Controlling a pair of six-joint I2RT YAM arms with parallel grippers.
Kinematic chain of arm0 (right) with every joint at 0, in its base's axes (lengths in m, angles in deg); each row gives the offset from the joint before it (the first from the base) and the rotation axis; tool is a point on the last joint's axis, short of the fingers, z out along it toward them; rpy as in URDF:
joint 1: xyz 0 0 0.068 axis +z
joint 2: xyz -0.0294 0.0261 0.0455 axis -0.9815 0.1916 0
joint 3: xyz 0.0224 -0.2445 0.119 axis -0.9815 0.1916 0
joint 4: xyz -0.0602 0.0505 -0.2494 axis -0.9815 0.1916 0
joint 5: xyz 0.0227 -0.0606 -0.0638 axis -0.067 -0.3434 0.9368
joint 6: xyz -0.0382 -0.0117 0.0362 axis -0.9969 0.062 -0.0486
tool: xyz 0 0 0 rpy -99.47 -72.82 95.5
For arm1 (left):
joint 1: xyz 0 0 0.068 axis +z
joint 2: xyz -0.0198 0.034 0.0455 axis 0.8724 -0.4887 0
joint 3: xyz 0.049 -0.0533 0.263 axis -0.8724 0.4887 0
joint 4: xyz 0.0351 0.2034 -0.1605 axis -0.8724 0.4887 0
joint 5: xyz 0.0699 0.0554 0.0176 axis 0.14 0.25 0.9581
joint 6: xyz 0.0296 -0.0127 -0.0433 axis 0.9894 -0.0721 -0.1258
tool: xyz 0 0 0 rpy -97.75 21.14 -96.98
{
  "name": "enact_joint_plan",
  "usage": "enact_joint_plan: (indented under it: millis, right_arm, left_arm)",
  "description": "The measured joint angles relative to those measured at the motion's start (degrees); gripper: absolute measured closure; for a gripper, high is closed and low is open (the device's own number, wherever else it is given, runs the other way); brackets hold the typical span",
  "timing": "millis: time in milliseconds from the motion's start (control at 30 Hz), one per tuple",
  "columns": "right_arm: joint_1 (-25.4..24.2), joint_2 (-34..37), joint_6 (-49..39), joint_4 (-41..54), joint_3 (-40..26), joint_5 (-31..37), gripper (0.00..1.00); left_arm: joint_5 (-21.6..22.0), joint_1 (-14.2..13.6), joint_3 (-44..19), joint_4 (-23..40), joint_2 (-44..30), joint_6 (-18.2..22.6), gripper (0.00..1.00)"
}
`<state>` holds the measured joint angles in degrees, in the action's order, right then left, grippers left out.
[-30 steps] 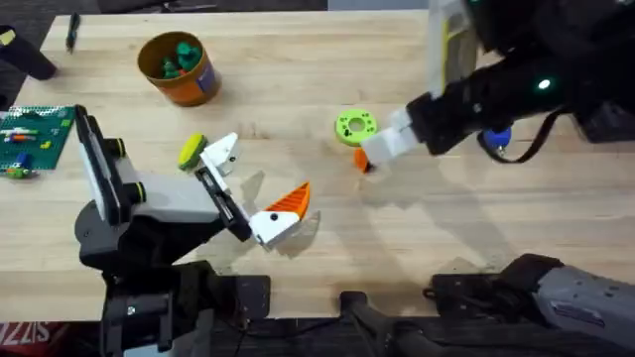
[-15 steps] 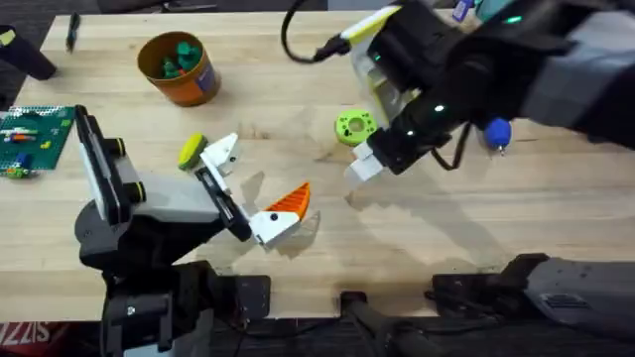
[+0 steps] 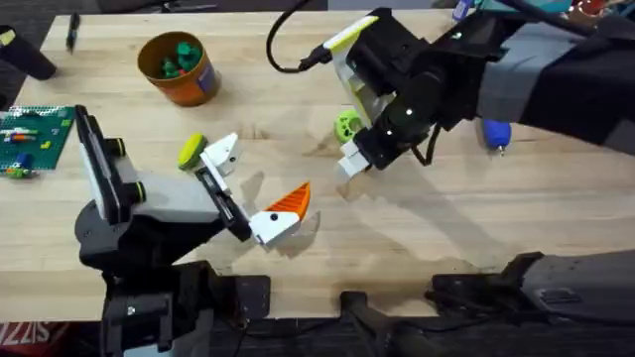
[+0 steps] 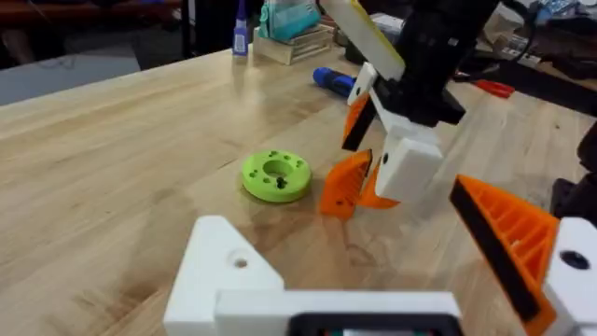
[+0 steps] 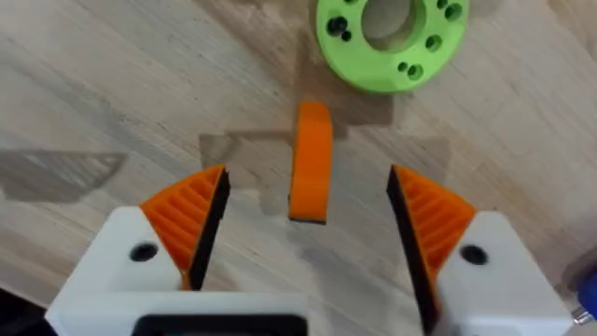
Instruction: Pick up the gripper from the table and insert it into the empty holder that is missing its gripper. Then pick up a screw, insert it into the mounting hole, and use the screwdriver to tighten it. Finally, clean up the table by picking up the vegetable and placing it into the bucket.
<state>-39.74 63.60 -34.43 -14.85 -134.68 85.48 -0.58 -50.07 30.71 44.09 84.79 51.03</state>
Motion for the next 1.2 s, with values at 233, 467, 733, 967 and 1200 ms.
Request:
enact_joint_plan:
  millis: [233,467,733,967,1200]
  right_arm:
    - [0.0,0.0,0.0,0.1,0.0,0.2,0.146]
    - [0.0,0.0,0.0,0.1,0.0,0.2,0.627]
    - [0.0,0.0,0.2,0.1,-0.3,0.2,0.983]
    - [-0.8,-2.0,0.3,0.5,-7.1,-2.8,0.983]
    - [-5.5,-7.5,2.9,3.3,-13.2,-13.6,0.983]
  left_arm:
    - [0.0,0.0,0.0,0.0,0.0,0.0,0.015]
    - [0.0,0.0,0.0,0.0,0.0,0.0,0.015]
    - [0.0,0.0,0.0,0.0,0.0,0.0,0.015]
    - [0.0,0.0,0.0,0.0,0.0,0.0,0.016]
    - [0.0,0.0,0.0,0.0,0.0,0.0,0.016]
